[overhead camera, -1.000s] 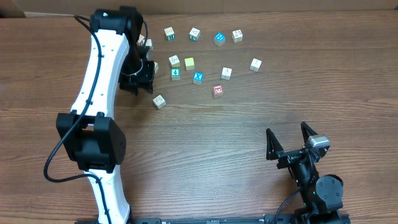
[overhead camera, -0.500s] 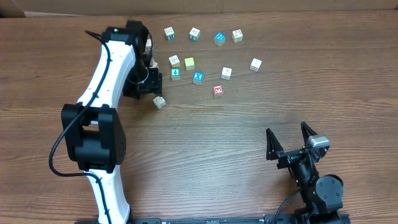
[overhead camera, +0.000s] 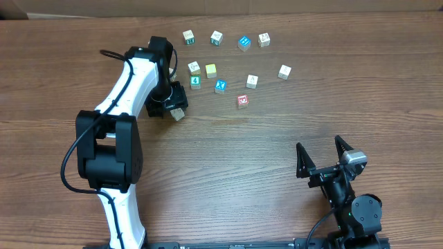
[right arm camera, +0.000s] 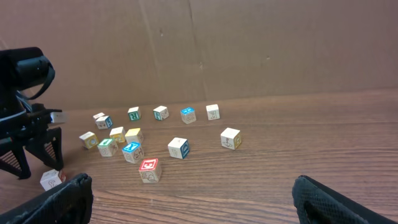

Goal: Form a horizontal line
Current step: 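Lower the left gripper and grasp the white block with letter T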

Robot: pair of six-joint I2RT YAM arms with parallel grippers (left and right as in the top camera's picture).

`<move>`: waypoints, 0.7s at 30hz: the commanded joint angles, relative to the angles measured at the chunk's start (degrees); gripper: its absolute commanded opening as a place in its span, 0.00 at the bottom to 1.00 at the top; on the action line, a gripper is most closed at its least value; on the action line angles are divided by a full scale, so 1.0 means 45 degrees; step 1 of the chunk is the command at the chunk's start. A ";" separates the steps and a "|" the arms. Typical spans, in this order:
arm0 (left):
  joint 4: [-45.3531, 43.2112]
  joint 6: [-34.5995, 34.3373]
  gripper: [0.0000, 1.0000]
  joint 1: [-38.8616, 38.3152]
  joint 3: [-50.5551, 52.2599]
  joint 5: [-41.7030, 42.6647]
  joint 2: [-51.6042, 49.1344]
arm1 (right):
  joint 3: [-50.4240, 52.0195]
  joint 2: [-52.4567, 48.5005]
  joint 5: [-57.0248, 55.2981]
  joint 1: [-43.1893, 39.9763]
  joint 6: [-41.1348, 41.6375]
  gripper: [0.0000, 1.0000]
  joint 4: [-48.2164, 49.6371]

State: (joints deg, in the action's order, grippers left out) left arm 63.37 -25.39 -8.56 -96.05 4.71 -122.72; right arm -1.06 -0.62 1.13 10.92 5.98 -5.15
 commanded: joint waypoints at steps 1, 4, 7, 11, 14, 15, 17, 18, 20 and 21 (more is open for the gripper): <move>-0.0398 -0.0704 0.66 -0.0121 0.0520 -0.0049 -0.0117 | 0.0131 0.0107 0.0005 -0.0029 -0.0015 1.00 0.0078; -0.0947 -0.0704 0.62 -0.0136 0.0685 -0.0049 -0.0117 | 0.0131 0.0107 0.0005 -0.0029 -0.0015 1.00 0.0078; -0.1302 -0.0714 0.57 -0.0141 0.0685 -0.0049 -0.0117 | 0.0131 0.0107 0.0005 -0.0029 -0.0015 1.00 0.0078; -0.1467 -0.0806 0.52 -0.0228 0.0685 -0.0058 -0.0146 | 0.0131 0.0107 0.0005 -0.0029 -0.0015 1.00 0.0078; -0.1486 -0.0801 0.47 -0.0350 0.0685 -0.0063 -0.0155 | 0.0131 0.0107 0.0005 -0.0029 -0.0015 1.00 0.0078; -0.1486 -0.0801 0.47 -0.0403 0.0685 -0.0063 -0.0160 | 0.0131 0.0107 0.0005 -0.0029 -0.0015 1.00 0.0078; -0.1486 -0.0801 0.46 -0.0491 0.0685 -0.0126 -0.0160 | 0.0131 0.0107 0.0005 -0.0029 -0.0015 1.00 0.0078; -0.1486 -0.0797 0.45 -0.0529 0.0685 -0.0160 -0.0160 | 0.0131 0.0107 0.0005 -0.0029 -0.0015 1.00 0.0078; -0.1481 -0.0797 0.42 -0.0588 0.0685 -0.0180 -0.0160 | 0.0131 0.0107 0.0005 -0.0029 -0.0015 1.00 0.0078; -0.1481 -0.0792 0.41 -0.0607 0.0685 -0.0189 -0.0160 | 0.0131 0.0107 0.0005 -0.0029 -0.0015 1.00 0.0078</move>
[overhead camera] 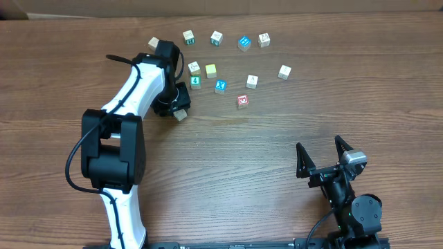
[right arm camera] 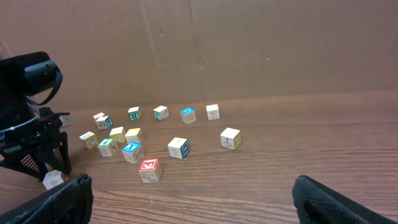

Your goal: Form a horizontal line

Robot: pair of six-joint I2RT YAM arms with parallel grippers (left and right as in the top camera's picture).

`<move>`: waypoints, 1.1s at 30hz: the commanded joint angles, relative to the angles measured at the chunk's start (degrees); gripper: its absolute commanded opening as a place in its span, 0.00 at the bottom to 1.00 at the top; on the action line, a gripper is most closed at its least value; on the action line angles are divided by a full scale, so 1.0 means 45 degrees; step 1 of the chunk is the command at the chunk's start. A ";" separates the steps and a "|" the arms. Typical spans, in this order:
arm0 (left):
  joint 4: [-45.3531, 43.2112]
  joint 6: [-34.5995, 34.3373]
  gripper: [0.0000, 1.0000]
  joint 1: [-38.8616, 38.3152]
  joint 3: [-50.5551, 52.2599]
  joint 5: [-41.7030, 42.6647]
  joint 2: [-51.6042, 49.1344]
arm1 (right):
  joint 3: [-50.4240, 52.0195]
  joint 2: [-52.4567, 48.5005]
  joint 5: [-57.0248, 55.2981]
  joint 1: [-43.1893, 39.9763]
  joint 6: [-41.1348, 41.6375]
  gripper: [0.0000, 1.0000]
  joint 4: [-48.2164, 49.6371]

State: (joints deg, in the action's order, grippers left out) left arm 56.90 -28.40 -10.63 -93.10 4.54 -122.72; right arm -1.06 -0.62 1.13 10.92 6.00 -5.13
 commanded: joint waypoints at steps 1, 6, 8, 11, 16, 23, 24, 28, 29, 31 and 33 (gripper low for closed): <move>-0.0039 -0.0121 0.40 -0.0146 0.0029 -0.0160 -0.0160 | 0.0131 0.0107 0.0005 -0.0029 -0.0019 1.00 0.0073; 0.0010 -0.0068 0.34 -0.0146 0.0029 -0.0155 -0.0160 | 0.0131 0.0107 0.0005 -0.0029 -0.0019 1.00 0.0073; 0.0097 -0.0068 0.33 -0.0146 0.0029 -0.0155 -0.0160 | 0.0131 0.0107 0.0005 -0.0029 -0.0019 1.00 0.0073; 0.0340 0.0185 0.33 -0.0146 0.0029 -0.0151 -0.0160 | 0.0131 0.0107 0.0005 -0.0029 -0.0019 1.00 0.0073; 0.0957 0.0714 0.33 -0.0146 0.0029 -0.0097 -0.0160 | 0.0131 0.0107 0.0005 -0.0029 -0.0019 1.00 0.0073; 0.1661 0.1389 0.34 -0.0350 0.0029 -0.0097 -0.0160 | 0.0131 0.0107 0.0005 -0.0029 -0.0019 1.00 0.0073; 0.1753 0.1433 0.34 -0.0423 0.0029 -0.0102 -0.0160 | 0.0131 0.0107 0.0005 -0.0029 -0.0019 1.00 0.0073; 0.2030 0.1477 0.35 -0.0782 0.0029 -0.0117 -0.0160 | 0.0131 0.0107 0.0005 -0.0029 -0.0019 1.00 0.0073; 0.2035 0.1501 0.35 -0.0894 0.0029 -0.0112 -0.0160 | 0.0131 0.0107 0.0005 -0.0029 -0.0019 1.00 0.0073; 0.2055 0.1501 0.35 -0.1078 0.0029 -0.0112 -0.0160 | 0.0131 0.0107 0.0005 -0.0029 -0.0019 1.00 0.0073; 0.2113 0.1501 0.35 -0.1263 0.0029 -0.0112 -0.0160 | 0.0131 0.0107 0.0005 -0.0029 -0.0019 1.00 0.0073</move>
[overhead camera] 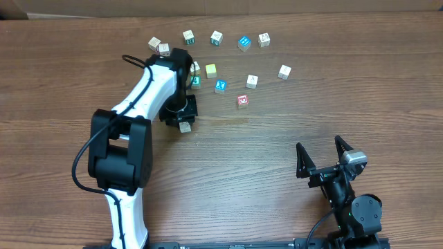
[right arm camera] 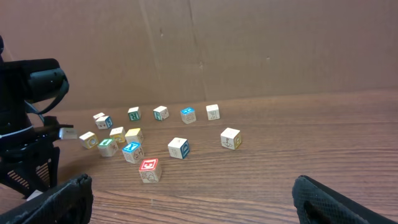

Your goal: Form a horizontal line

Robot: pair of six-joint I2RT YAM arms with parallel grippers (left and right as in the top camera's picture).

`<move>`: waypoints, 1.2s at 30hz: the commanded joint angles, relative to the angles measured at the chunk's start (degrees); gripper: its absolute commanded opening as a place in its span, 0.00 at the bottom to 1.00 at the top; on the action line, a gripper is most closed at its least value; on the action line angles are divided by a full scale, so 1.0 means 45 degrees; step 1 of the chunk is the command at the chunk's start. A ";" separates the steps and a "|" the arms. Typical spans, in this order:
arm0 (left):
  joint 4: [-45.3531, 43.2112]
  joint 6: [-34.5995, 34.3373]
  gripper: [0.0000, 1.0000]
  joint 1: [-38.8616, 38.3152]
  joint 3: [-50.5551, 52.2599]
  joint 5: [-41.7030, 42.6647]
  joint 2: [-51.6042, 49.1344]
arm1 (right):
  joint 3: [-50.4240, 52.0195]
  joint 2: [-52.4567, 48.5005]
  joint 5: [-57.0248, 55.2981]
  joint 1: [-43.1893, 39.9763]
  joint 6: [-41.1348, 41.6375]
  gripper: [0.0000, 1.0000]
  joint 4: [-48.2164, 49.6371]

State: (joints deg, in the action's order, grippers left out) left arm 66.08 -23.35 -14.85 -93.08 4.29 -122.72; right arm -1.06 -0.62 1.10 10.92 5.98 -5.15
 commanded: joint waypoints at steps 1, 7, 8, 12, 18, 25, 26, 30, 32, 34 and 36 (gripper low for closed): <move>0.0117 0.0374 0.35 -0.0427 0.0024 -0.0058 -0.0160 | 0.0131 0.0107 0.0010 -0.0029 -0.0015 1.00 0.0078; 0.0359 0.0379 0.35 -0.0831 0.0024 -0.0063 -0.0160 | 0.0131 0.0107 0.0010 -0.0029 -0.0015 1.00 0.0078; 0.0389 0.0384 0.35 -0.0889 0.0029 -0.0102 -0.0160 | 0.0131 0.0107 0.0010 -0.0029 -0.0015 1.00 0.0078; 0.0495 0.0384 0.35 -0.1044 0.0034 -0.0563 -0.0160 | 0.0131 0.0107 0.0010 -0.0029 -0.0015 1.00 0.0078; 0.0151 0.0330 0.44 -0.1122 0.0034 -0.1083 -0.0160 | 0.0131 0.0107 0.0010 -0.0029 -0.0015 1.00 0.0078; -0.0223 0.0228 0.40 -0.1122 0.0049 -0.1093 -0.0160 | 0.0131 0.0107 0.0010 -0.0029 -0.0015 1.00 0.0078; -0.0267 0.0228 0.39 -0.1122 0.0068 -0.1083 -0.0160 | 0.0131 0.0107 0.0010 -0.0029 -0.0015 1.00 0.0078; -0.0287 0.0228 0.33 -0.1122 0.0185 -0.1044 -0.0160 | 0.0131 0.0107 0.0010 -0.0029 -0.0015 1.00 0.0078; -0.0282 0.0233 0.28 -0.1122 0.0301 -0.1039 -0.0160 | 0.0131 0.0107 0.0010 -0.0029 -0.0015 1.00 0.0078; -0.0306 0.0233 0.26 -0.1127 0.0447 -0.1039 -0.0160 | 0.0131 0.0107 0.0010 -0.0029 -0.0015 1.00 0.0078; -0.0296 0.0233 0.26 -0.1127 0.0573 -0.1020 -0.0160 | 0.0131 0.0107 0.0010 -0.0029 -0.0015 1.00 0.0078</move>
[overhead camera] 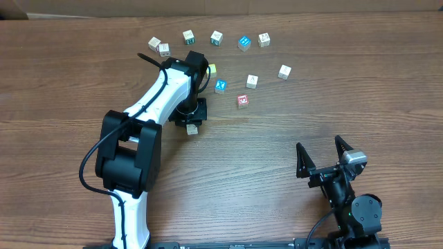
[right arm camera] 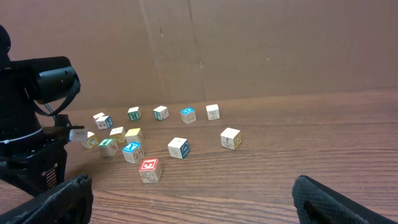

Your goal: Form a horizontal line

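Small lettered wooden cubes lie scattered at the far side of the table. A loose back row runs from a green-faced cube (overhead camera: 188, 36) to a pale cube (overhead camera: 264, 39). Nearer lie a blue cube (overhead camera: 221, 86), a red cube (overhead camera: 242, 101) and two pale ones (overhead camera: 252, 81) (overhead camera: 284, 71). My left gripper (overhead camera: 191, 123) points down just left of the red cube, shut on a pale cube (overhead camera: 192, 129). In the right wrist view the left arm (right arm camera: 34, 124) stands at the left and that cube is hidden. My right gripper (overhead camera: 322, 160) (right arm camera: 196, 208) is open, holding nothing.
Two more cubes (overhead camera: 154, 43) (overhead camera: 165, 49) lie at the far left of the scatter. A yellow cube (overhead camera: 212, 68) peeks out beside the left wrist. The brown wooden table (overhead camera: 311, 111) stretches between the cubes and the right arm. A cardboard wall (right arm camera: 249, 50) stands behind.
My left gripper, with the pale cube, has shifted a little to the right, toward the red cube. Its wrist now covers the green-faced cube beside the yellow one. The right arm has not moved.
My left gripper was shut on the pale cube at the left of the scatter. At each later moment it stood further right and slightly nearer the table's front, uncovering two cubes at the far left. Now it is just left of the red cube. The right gripper stayed open and still.
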Robot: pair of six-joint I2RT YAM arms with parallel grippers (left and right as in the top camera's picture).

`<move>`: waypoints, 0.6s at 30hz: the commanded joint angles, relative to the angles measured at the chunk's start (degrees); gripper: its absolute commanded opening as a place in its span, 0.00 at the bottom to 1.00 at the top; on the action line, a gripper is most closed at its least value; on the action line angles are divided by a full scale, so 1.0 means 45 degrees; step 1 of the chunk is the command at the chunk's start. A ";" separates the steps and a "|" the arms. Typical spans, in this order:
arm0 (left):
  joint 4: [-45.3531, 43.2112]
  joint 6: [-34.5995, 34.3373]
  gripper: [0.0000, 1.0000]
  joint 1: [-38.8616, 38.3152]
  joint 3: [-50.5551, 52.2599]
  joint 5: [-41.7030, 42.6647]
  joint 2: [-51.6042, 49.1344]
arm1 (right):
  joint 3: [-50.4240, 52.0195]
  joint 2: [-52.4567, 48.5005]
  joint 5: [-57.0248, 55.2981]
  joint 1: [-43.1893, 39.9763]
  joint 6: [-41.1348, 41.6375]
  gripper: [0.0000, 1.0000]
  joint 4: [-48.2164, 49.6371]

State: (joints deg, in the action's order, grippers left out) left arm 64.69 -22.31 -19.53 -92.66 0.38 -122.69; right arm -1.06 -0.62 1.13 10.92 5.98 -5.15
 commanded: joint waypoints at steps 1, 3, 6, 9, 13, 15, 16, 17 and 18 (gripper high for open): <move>0.0044 0.0000 0.26 -0.0087 0.0520 -0.0107 -0.0165 | 0.0131 0.0107 0.0005 -0.0029 -0.0015 1.00 0.0078; 0.0160 0.0005 0.26 -0.0087 0.0534 0.0112 -0.0165 | 0.0131 0.0107 0.0005 -0.0029 -0.0015 1.00 0.0078; 0.0355 0.0005 0.27 -0.0087 0.0534 0.0495 -0.0165 | 0.0131 0.0107 0.0005 -0.0029 -0.0015 1.00 0.0078; 0.0665 0.0000 0.27 -0.0092 0.0534 0.0544 -0.0165 | 0.0131 0.0107 0.0005 -0.0029 -0.0015 1.00 0.0078; 0.0937 -0.0005 0.28 -0.0097 0.0534 0.0544 -0.0165 | 0.0131 0.0107 0.0005 -0.0029 -0.0015 1.00 0.0078; 0.1001 -0.0005 0.28 -0.0097 0.0534 0.0544 -0.0165 | 0.0131 0.0107 0.0005 -0.0029 -0.0015 1.00 0.0078; 0.1010 -0.0005 0.28 -0.0097 0.0534 0.0549 -0.0165 | 0.0131 0.0107 0.0005 -0.0029 -0.0015 1.00 0.0078; 0.1044 -0.0010 0.28 -0.0097 0.0534 0.0559 -0.0165 | 0.0131 0.0107 0.0005 -0.0029 -0.0015 1.00 0.0078; 0.1083 -0.0068 0.28 -0.0097 0.0534 0.0583 -0.0165 | 0.0131 0.0107 0.0005 -0.0029 -0.0015 1.00 0.0078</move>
State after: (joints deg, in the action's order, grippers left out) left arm 69.12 -22.31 -19.53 -91.61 2.35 -122.69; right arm -1.06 -0.62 1.13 10.92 6.00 -5.15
